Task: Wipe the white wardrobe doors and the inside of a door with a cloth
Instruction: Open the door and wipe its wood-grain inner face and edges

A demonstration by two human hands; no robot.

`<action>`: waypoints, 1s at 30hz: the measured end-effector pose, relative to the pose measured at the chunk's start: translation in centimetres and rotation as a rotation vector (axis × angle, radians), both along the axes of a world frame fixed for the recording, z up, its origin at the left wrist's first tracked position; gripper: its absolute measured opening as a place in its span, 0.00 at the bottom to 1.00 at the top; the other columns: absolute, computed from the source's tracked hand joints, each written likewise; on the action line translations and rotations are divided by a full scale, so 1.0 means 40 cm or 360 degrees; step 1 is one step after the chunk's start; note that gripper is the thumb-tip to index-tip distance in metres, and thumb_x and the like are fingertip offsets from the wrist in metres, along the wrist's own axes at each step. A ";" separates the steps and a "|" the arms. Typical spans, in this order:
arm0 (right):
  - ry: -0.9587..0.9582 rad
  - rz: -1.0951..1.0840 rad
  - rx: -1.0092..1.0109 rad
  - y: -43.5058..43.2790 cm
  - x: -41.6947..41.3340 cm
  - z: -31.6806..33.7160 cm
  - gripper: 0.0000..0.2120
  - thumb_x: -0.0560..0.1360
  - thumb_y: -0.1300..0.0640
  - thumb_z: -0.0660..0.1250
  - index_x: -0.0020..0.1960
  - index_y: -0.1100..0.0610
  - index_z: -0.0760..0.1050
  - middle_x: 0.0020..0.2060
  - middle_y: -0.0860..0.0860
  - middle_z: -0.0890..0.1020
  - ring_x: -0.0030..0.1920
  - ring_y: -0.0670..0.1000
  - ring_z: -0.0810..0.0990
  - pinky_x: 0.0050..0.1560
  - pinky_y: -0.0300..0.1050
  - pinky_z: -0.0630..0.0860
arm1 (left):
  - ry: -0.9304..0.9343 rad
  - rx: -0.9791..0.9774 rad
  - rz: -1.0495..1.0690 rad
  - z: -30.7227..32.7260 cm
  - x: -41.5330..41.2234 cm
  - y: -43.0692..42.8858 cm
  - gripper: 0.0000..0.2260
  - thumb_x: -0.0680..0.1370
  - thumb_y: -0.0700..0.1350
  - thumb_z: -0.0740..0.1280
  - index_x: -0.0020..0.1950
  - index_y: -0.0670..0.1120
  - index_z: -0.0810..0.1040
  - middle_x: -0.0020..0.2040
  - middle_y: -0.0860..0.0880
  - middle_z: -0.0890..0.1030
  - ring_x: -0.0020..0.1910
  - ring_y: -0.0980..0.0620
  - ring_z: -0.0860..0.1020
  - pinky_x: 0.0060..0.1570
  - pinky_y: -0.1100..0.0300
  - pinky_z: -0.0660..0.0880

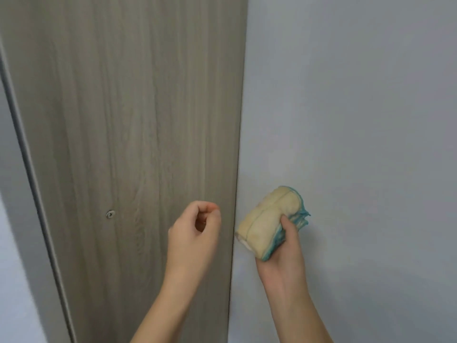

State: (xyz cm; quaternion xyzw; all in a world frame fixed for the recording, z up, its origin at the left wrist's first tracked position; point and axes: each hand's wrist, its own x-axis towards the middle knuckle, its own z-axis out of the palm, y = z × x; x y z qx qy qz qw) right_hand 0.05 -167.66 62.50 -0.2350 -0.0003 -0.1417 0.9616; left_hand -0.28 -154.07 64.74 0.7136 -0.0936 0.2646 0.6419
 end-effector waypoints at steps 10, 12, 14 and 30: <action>-0.0499 0.0447 -0.0374 -0.025 0.169 0.343 0.15 0.79 0.56 0.62 0.64 0.54 0.75 0.57 0.53 0.83 0.56 0.52 0.82 0.56 0.50 0.78 | -0.0607 0.0300 0.0561 0.330 -0.025 -0.078 0.07 0.77 0.40 0.66 0.41 0.50 0.80 0.33 0.58 0.78 0.30 0.63 0.72 0.32 0.73 0.67; -0.0660 0.0453 -0.0450 -0.007 0.166 0.429 0.13 0.79 0.57 0.63 0.62 0.54 0.76 0.55 0.53 0.84 0.55 0.52 0.83 0.55 0.51 0.79 | -0.0714 0.0430 0.0678 0.402 -0.046 -0.074 0.06 0.77 0.41 0.66 0.42 0.50 0.80 0.34 0.57 0.78 0.31 0.62 0.72 0.32 0.73 0.67; -0.0798 0.0466 -0.0493 0.012 0.157 0.511 0.10 0.79 0.57 0.64 0.60 0.53 0.77 0.54 0.53 0.84 0.54 0.53 0.83 0.55 0.53 0.80 | -0.0819 0.0531 0.0798 0.475 -0.066 -0.062 0.06 0.76 0.41 0.66 0.42 0.50 0.80 0.35 0.55 0.79 0.30 0.62 0.72 0.32 0.72 0.67; -0.1847 -0.1123 -0.1082 0.292 0.064 1.155 0.07 0.76 0.57 0.65 0.53 0.52 0.75 0.45 0.47 0.77 0.42 0.44 0.74 0.39 0.32 0.68 | -0.1342 0.1215 0.1973 1.034 -0.194 0.245 0.15 0.78 0.44 0.63 0.64 0.47 0.74 0.66 0.51 0.70 0.66 0.52 0.66 0.65 0.55 0.66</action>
